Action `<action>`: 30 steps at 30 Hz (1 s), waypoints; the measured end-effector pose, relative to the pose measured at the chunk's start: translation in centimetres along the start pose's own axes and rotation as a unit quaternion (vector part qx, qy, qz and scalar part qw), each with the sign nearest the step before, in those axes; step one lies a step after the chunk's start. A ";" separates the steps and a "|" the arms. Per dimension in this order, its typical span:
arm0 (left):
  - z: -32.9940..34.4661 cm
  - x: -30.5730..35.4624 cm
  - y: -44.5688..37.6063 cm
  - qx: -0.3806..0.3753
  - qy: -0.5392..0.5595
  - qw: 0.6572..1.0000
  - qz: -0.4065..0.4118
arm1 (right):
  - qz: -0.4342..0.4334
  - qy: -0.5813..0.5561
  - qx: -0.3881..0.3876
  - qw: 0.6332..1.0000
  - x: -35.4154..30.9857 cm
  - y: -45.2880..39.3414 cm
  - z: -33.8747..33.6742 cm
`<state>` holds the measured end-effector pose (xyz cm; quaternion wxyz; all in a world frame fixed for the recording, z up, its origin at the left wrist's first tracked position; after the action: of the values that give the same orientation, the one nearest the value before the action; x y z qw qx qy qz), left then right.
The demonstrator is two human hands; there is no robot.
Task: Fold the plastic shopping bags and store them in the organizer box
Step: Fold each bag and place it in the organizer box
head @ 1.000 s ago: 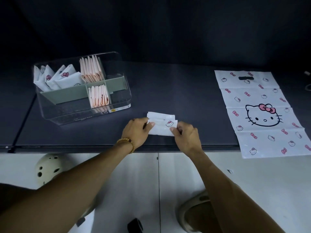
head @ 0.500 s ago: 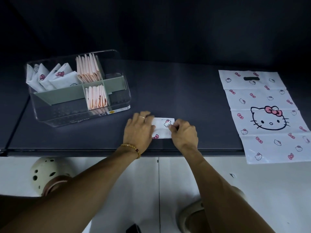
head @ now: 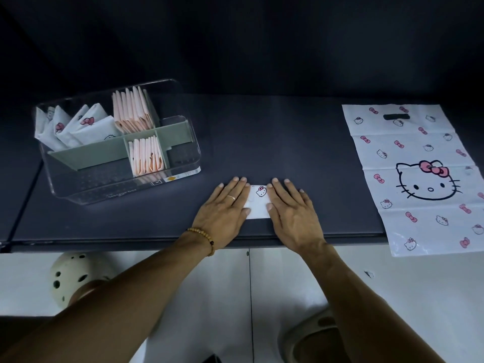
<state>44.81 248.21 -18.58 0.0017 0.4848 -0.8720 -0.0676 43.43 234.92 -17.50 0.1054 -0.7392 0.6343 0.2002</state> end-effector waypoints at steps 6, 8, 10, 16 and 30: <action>-3.0 2.4 -1.8 0.060 -0.076 0.995 0.038 | -0.007 0.017 -0.018 1.000 0.6 0.0 1.2; -2.7 3.9 -2.9 0.062 -0.039 0.996 0.043 | -0.006 0.017 -0.015 1.000 0.6 -0.1 1.1; -1.7 3.9 -3.2 0.051 -0.010 0.998 0.024 | -0.008 0.011 -0.012 1.000 0.5 -0.1 1.1; -1.5 1.8 -3.2 0.054 0.036 0.996 0.068 | -0.005 0.002 -0.011 1.000 0.4 0.0 0.8; 0.6 -4.3 1.2 -0.030 0.021 0.999 0.014 | -0.004 0.022 -0.024 0.999 0.4 0.0 0.8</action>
<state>46.07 252.58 -18.78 0.0358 0.4732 -0.8763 -0.0833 43.36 234.90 -18.41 0.0740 -0.7481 0.6288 0.1987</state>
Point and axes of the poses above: each hand's wrist, its own y-axis away from the middle knuckle, its own z-axis out of the palm, x = y × z, the point moved 9 cm from there along -y, towards the middle knuckle, and after that the axes turned 13 degrees about -y, right-handed, at the moved point
